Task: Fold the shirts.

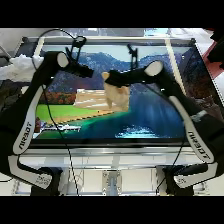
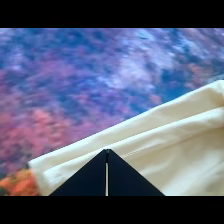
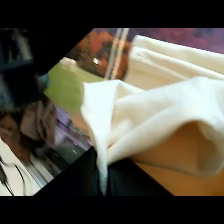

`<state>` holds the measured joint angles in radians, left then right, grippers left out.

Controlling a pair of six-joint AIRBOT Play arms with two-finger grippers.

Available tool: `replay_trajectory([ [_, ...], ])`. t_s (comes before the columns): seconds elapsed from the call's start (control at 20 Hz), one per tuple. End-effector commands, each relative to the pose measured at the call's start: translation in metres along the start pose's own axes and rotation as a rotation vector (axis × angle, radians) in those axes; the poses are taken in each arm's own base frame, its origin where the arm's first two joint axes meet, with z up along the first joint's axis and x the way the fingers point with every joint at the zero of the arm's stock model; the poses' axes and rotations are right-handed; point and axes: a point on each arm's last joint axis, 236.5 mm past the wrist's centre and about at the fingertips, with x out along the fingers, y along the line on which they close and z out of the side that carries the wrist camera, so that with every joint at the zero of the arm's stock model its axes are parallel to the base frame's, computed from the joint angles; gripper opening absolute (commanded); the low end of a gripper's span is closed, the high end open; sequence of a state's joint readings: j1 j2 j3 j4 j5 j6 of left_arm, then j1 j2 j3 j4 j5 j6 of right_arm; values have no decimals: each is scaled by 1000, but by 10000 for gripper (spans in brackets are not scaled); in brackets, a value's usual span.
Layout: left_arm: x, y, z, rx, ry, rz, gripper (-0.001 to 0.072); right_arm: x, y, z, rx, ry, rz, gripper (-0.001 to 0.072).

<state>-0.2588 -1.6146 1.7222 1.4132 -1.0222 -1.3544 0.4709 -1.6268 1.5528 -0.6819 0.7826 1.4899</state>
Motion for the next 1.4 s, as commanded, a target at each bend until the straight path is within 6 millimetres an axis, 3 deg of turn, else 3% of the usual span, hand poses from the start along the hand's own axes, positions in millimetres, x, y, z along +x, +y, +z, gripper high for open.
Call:
replay_trajectory([
  [0.0,-26,28,-10,-38,36,43,7,71,23,21,152,-297,76,324],
  [0.05,-26,28,-14,-37,53,40,7,73,27,27,155,-358,75,513],
  [0.2,-26,26,-18,-38,68,34,7,61,29,44,80,-398,64,516],
  [0.3,-26,26,-18,-39,70,35,7,44,13,63,8,-407,26,515],
  [0.4,-26,26,-19,-38,71,34,7,28,-24,73,-82,-356,-53,486],
  [0.5,-26,26,-18,-38,69,35,7,10,-75,68,-54,-237,-130,466],
  [0.6,-26,27,-17,-37,63,37,7,-16,-137,49,41,-88,-259,467],
  [0.7,-26,27,-14,-37,52,39,7,-46,-193,18,158,71,-391,470],
  [0.8,-26,28,-13,-37,45,41,7,-61,-219,-6,253,169,-407,481],
  [0.85,-26,28,-12,-37,45,41,7,-62,-227,-13,281,187,-385,488],
  [0.9,-26,28,-13,-37,45,41,7,-59,-229,-15,299,188,-349,545],
  [1.0,-26,28,-13,-37,45,41,7,-45,-229,-18,341,181,-250,574],
  [1.05,-26,28,-13,-38,45,41,7,-36,-228,-20,359,185,-207,635],
  [1.1,-26,28,-13,-38,46,41,7,-29,-231,-24,371,193,-186,650],
  [1.25,-26,27,-14,-38,49,40,7,-9,-245,-41,423,229,-162,650],
  [1.35,-26,27,-14,-38,49,40,7,5,-239,-43,454,224,-92,649],
])
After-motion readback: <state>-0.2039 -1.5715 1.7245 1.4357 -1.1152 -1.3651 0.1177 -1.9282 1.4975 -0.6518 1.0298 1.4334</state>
